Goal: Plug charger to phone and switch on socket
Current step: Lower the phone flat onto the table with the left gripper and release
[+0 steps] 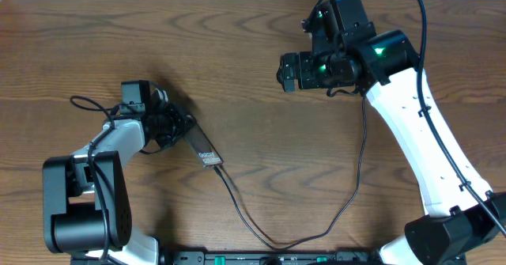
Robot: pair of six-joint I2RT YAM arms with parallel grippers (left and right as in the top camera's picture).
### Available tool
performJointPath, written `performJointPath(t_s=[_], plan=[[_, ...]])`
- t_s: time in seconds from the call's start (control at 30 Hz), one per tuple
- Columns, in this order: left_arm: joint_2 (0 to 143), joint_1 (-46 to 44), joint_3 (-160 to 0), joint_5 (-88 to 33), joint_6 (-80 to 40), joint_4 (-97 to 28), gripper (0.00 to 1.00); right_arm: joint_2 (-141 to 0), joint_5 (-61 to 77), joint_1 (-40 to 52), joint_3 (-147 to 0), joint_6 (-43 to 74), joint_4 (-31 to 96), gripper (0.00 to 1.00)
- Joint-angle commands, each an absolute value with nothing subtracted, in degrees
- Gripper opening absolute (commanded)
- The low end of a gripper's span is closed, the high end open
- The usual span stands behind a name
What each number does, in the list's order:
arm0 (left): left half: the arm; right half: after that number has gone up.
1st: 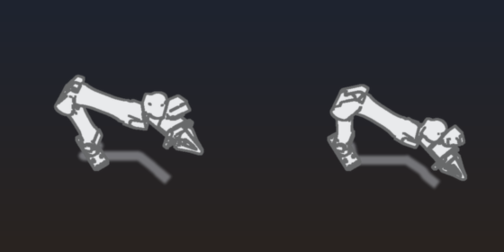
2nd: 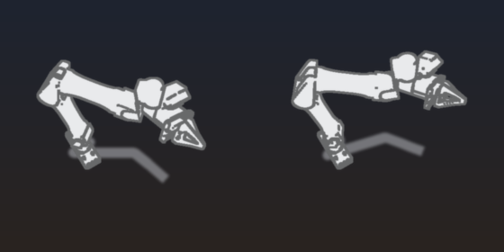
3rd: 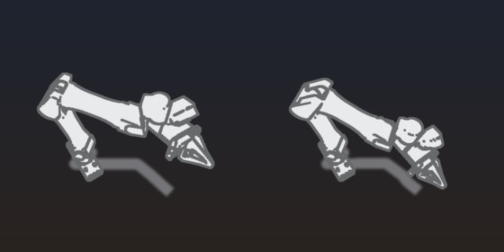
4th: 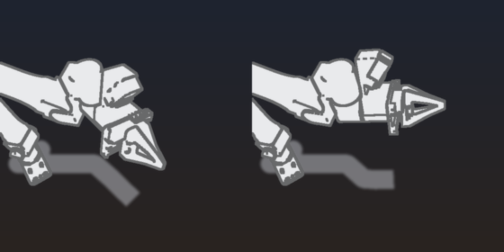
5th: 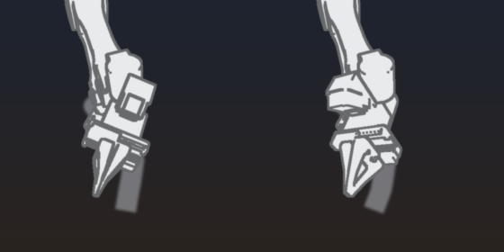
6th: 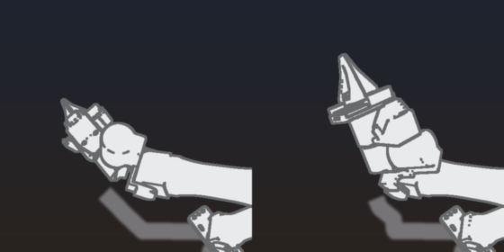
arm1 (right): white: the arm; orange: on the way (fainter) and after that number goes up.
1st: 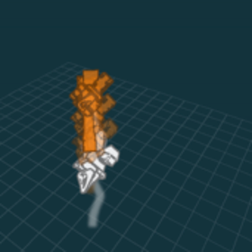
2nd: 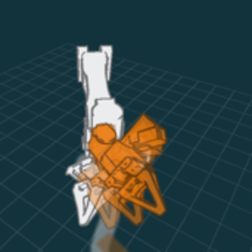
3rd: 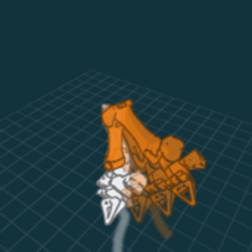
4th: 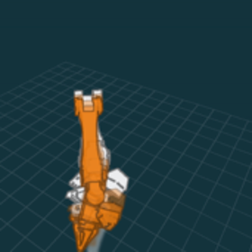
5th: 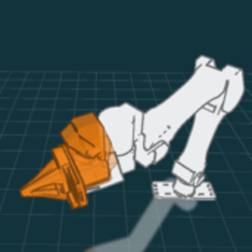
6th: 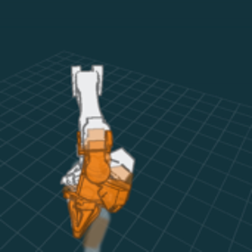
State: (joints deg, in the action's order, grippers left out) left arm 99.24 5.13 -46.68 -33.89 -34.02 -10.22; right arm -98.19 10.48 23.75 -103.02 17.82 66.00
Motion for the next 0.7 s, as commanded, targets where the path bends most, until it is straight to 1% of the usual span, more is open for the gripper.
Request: performJointPath(t_s=[0.0,0.4,0.47,0.5,0.53,0.6,0.63,0.67], plan=[[99.29,4.99,-46.78,-33.52,-33.23,-10.52,0.08,-97.27,9.98,23.68,-103.39,18.85,66.02,0.99],[100.12,4.99,-46.61,-31.88,-33.23,-12.82,0.07,-97.27,10.00,23.70,-103.39,18.87,66.02,0.99],[100.12,4.99,-46.61,-31.88,-33.23,-12.84,0.09,-97.27,9.98,23.70,-103.39,18.87,66.02,0.99],[100.12,4.99,-46.61,-31.88,-33.23,-12.84,0.14,-97.27,9.98,23.70,-103.39,18.87,66.02,0.99],[100.12,4.99,-46.61,-31.88,-33.23,-12.95,0.17,-97.27,9.98,23.70,-103.39,18.87,66.02,0.99],[100.12,4.99,-46.61,-31.88,-33.23,-13.21,0.17,-97.27,9.98,23.70,-103.39,18.87,66.00,0.99],[100.12,4.99,-46.61,-31.88,-33.21,-13.28,0.16,-97.27,9.98,23.70,-103.39,18.87,66.00,0.99],[100.12,4.99,-46.61,-31.88,-33.21,-13.47,0.17,-97.27,9.98,23.70,-103.39,18.85,65.98,0.99]])
